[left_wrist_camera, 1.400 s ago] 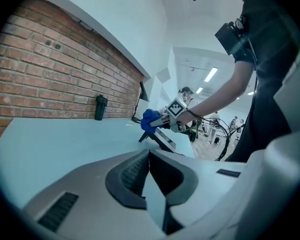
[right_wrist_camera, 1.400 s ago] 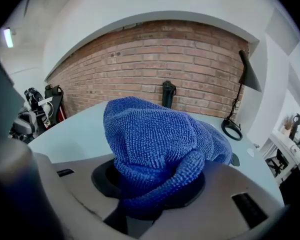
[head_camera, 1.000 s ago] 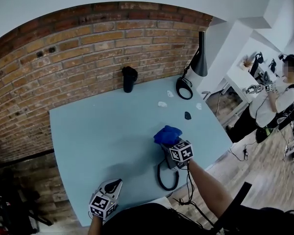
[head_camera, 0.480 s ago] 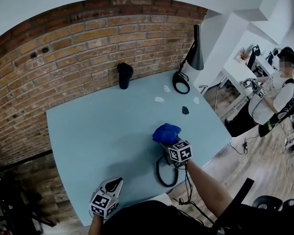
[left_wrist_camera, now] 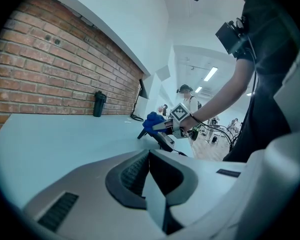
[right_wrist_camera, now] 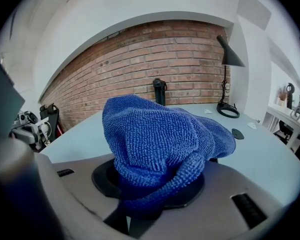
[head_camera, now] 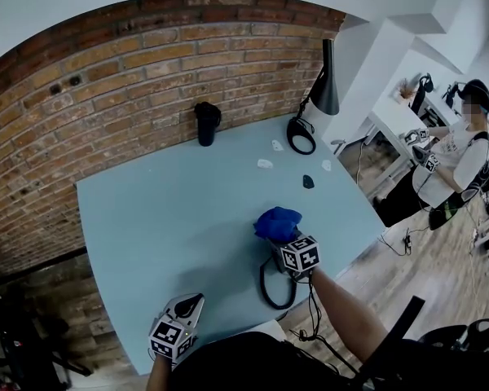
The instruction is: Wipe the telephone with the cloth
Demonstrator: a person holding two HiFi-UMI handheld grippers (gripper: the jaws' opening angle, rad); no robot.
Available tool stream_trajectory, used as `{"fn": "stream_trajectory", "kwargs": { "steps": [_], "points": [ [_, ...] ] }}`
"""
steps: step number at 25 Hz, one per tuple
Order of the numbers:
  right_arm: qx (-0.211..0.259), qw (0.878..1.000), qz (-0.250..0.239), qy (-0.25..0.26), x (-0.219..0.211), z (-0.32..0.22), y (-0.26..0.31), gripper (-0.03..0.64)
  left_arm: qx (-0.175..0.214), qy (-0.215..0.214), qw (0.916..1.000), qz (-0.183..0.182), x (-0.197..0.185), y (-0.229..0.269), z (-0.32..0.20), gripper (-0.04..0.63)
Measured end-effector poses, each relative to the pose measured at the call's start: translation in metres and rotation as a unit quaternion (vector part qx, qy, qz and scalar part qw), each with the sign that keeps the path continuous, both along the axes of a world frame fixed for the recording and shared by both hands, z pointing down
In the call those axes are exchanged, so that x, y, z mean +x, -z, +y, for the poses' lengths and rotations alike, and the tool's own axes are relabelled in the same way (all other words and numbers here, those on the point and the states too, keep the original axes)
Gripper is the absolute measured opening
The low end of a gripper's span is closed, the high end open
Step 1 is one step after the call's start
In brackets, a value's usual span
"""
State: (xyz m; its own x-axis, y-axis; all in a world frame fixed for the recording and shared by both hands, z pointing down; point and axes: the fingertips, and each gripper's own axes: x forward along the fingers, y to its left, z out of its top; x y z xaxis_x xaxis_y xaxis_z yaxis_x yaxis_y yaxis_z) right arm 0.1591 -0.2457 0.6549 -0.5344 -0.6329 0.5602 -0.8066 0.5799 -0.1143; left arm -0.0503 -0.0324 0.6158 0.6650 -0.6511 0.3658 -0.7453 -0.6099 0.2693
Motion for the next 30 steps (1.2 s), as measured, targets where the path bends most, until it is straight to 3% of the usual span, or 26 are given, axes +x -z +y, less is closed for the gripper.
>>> {"fn": "stream_trajectory", "kwargs": {
  "steps": [30],
  "points": [
    [-0.008, 1.0, 0.004, -0.005, 0.007, 0.023, -0.012, 0.175, 0.006, -0.007, 1.0, -0.001, 0.004, 0.001, 0.003, 0.0]
  ]
}}
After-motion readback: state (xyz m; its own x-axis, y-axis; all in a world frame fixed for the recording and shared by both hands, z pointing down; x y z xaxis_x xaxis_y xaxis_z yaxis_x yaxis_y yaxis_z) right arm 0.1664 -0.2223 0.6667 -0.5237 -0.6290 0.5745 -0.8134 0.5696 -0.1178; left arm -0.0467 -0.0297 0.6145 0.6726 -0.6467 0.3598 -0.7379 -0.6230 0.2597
